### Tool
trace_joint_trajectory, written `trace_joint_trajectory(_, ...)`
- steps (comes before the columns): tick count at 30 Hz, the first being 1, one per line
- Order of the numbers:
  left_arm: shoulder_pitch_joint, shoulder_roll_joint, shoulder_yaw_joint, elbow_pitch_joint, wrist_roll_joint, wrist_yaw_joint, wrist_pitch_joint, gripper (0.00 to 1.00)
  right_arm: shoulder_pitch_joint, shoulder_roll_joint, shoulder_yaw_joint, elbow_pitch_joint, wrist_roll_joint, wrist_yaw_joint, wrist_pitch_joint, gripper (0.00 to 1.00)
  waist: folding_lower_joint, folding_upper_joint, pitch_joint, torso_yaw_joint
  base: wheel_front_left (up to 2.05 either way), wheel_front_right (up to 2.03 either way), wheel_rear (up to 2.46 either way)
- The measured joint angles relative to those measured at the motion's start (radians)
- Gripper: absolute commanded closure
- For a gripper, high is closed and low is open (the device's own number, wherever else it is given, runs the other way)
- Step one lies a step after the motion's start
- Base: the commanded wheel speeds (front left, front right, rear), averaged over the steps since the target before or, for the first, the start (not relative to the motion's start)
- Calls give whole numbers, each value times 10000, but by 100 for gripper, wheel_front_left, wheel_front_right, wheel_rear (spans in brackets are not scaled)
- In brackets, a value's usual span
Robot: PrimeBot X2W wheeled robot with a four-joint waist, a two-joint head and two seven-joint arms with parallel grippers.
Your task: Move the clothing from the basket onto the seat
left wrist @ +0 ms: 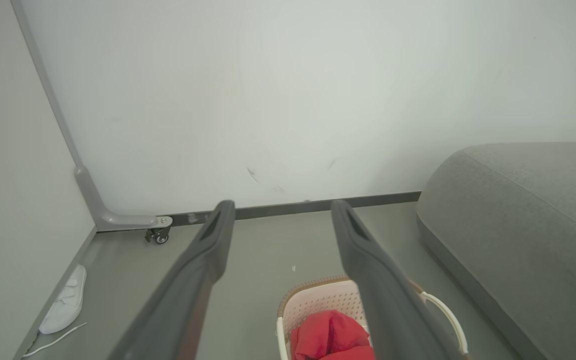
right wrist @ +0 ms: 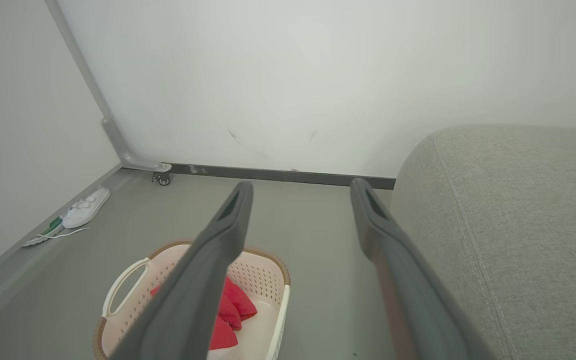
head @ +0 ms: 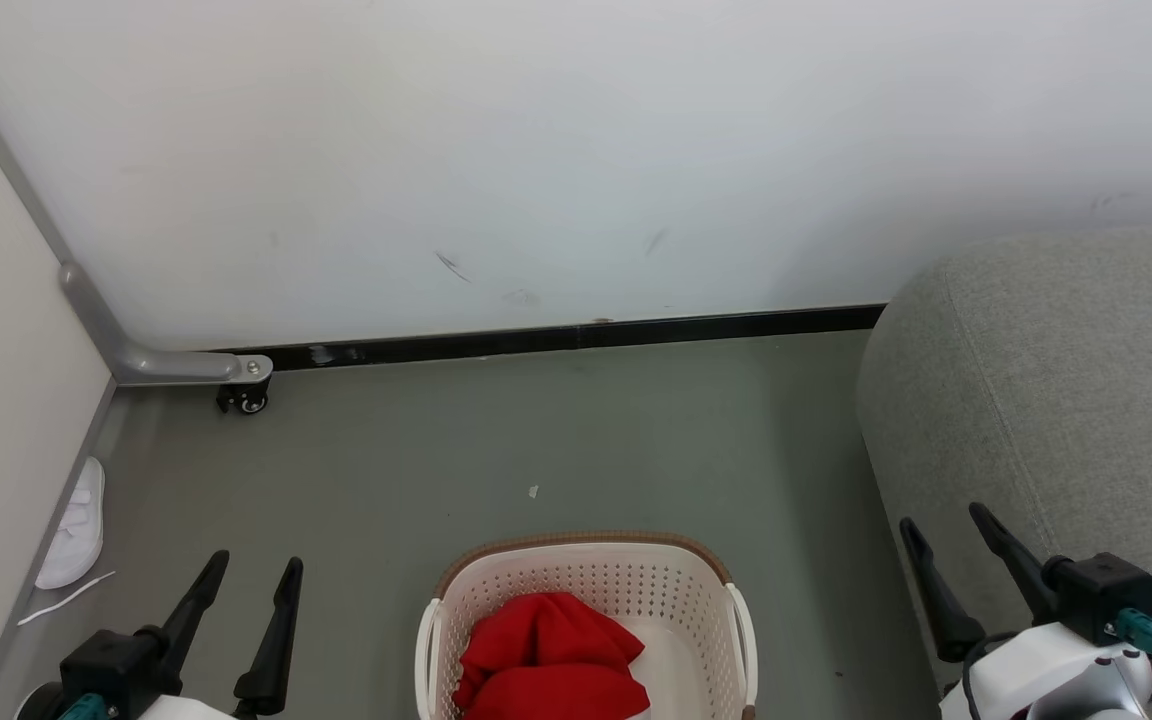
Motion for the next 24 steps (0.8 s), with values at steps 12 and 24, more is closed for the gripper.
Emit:
trace_joint_trajectory(12, 157, -303, 341, 58, -8, -15, 0, 0, 2, 82, -272, 61, -77, 0, 0, 0, -1, 0, 161, -46, 0, 0, 0)
trace_joint_trajectory(24, 154, -462, 539, 140, 0, -31, 0, 0, -13, 128, -343, 65, -182, 0, 0, 0, -1, 0, 309, -20, 0, 0, 0)
